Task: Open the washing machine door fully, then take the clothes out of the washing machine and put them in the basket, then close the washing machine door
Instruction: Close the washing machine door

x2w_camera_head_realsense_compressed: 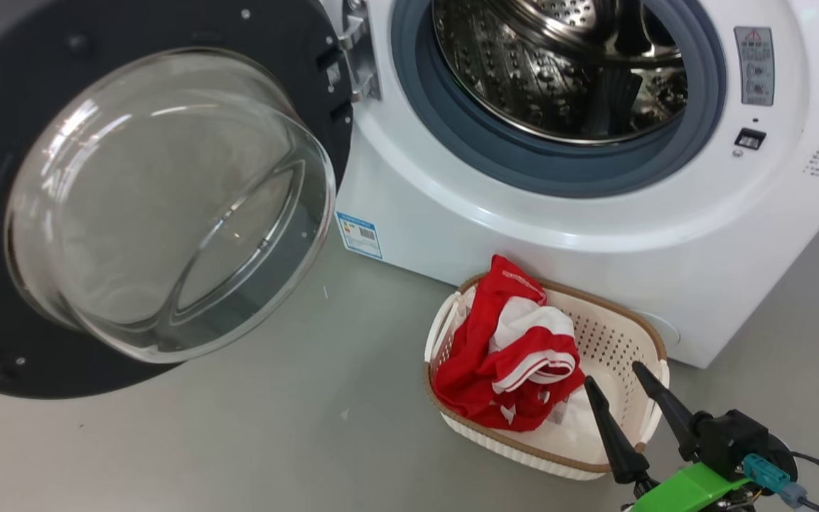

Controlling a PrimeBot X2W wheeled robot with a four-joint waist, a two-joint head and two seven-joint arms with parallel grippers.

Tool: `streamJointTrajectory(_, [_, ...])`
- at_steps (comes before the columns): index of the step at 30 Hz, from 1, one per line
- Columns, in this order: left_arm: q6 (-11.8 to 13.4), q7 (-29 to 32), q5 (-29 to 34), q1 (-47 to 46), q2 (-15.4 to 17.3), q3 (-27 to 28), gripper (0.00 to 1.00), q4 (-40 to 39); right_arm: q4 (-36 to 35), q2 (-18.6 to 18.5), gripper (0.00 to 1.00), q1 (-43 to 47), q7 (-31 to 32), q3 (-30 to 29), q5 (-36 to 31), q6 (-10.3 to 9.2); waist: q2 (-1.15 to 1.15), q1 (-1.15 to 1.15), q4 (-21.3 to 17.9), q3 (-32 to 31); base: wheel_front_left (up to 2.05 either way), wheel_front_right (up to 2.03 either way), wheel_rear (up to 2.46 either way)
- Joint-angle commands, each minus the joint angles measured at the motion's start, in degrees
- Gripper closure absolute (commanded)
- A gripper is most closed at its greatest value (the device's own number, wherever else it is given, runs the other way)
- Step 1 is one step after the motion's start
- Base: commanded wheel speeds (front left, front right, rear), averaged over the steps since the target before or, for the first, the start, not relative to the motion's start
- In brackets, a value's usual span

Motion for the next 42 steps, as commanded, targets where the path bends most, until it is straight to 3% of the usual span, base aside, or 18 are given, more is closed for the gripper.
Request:
streamJointTrajectory(1, [-0.32, 3.57, -2.63, -3.51, 4.37, 0.7, 1.0, 2.81, -1.31, -0.5, 0.0, -2.24, -0.37, 1.12, -0.28, 0.26, 0.0, 0.0, -0.52, 1.08, 0.0, 0.0, 0.0])
streamJointTrajectory(11, [-0.32, 25.84, -14.12, -14.34, 8.27, -1.3, 1.0, 24.36, -1.09, -0.02, 0.0, -3.46, -0.37, 1.6, -1.07, 0.26, 0.0, 0.0, -0.94, 3.96, 0.0, 0.0, 0.0])
streamJointTrajectory(19, [-0.33, 39.01, -16.35, -16.13, 9.03, -3.58, 1.0, 29.85, -1.02, 0.0, 0.0, -4.08, -0.37, 1.69, -1.3, 0.26, 0.0, 0.0, -0.93, 4.98, 0.0, 0.0, 0.0])
streamJointTrajectory(31, [-0.33, 52.55, -20.12, -12.42, 8.07, -7.01, 1.0, 24.28, -0.91, 0.01, 0.0, -4.09, -0.37, 1.48, -1.42, 0.26, 0.0, 0.0, -0.49, 4.72, 0.0, 0.0, 0.0])
streamJointTrajectory(42, [-0.33, 62.51, -26.49, -4.65, 8.9, -9.62, 1.0, 9.29, -0.68, 0.29, 0.0, -3.55, -0.37, 1.66, -0.81, 0.26, 0.0, 0.0, -0.99, 2.63, 0.0, 0.0, 0.0])
